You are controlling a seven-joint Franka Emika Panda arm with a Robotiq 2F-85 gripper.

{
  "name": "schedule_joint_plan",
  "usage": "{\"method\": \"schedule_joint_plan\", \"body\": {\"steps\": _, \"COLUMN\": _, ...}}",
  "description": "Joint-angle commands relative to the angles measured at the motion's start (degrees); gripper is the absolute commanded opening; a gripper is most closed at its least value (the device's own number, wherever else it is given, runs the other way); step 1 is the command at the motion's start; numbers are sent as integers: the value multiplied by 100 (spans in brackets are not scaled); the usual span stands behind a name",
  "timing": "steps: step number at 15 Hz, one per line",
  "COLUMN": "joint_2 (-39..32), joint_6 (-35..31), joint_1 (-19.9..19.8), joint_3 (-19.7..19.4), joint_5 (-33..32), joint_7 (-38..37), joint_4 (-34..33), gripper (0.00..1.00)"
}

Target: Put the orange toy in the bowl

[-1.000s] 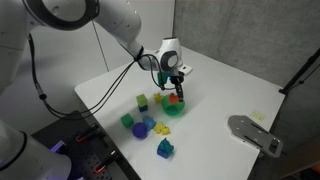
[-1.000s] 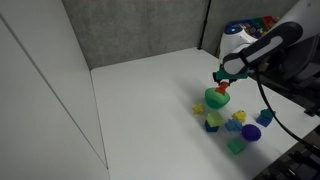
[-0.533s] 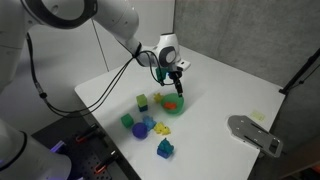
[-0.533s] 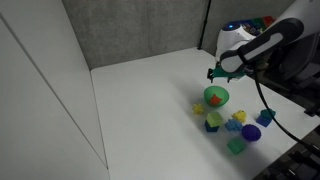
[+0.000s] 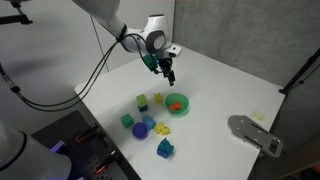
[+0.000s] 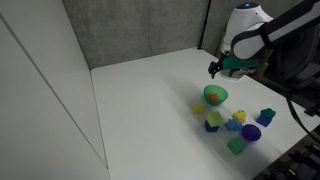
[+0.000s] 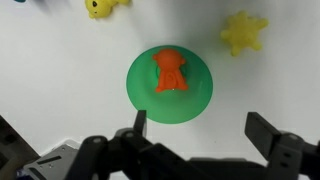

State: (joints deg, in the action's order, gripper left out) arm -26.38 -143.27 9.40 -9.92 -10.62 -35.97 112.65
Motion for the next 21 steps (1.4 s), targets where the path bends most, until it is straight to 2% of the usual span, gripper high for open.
{"method": "schedule_joint_plan", "body": {"steps": 1, "joint_2": 1084, "joint_6": -82, "joint_1": -245, "joint_3": 290, "joint_5": 212, "joint_7": 774, "joint_4": 1157, "gripper": 100}}
{"method": "schedule_joint_plan", "body": {"steps": 6, "joint_2": 2414, "joint_6": 218, "joint_1": -477, "joint_3": 604, "joint_5": 709, "joint_7": 1741, "joint_4": 2486, "gripper": 100}}
{"method": "schedule_joint_plan", "body": {"steps": 12, "joint_2": 4300, "joint_6": 1577, "joint_1": -636, "joint_3": 857, "joint_5": 578, "joint_7": 1953, "joint_4": 3486, "gripper": 100}}
{"method": "schedule_joint_plan", "body": {"steps": 17, "joint_2": 5646, "joint_6": 3017, "joint_1": -686, "joint_3": 1071, "joint_5": 863, "joint_7": 2103, "joint_4": 3335, "gripper": 100}}
{"method": "schedule_joint_plan", "body": {"steps": 21, "joint_2": 6133, "joint_6": 3771, "joint_1": -716, "joint_3": 1127, "joint_5": 1060, "joint_7": 2098, "joint_4": 2973, "gripper": 100}}
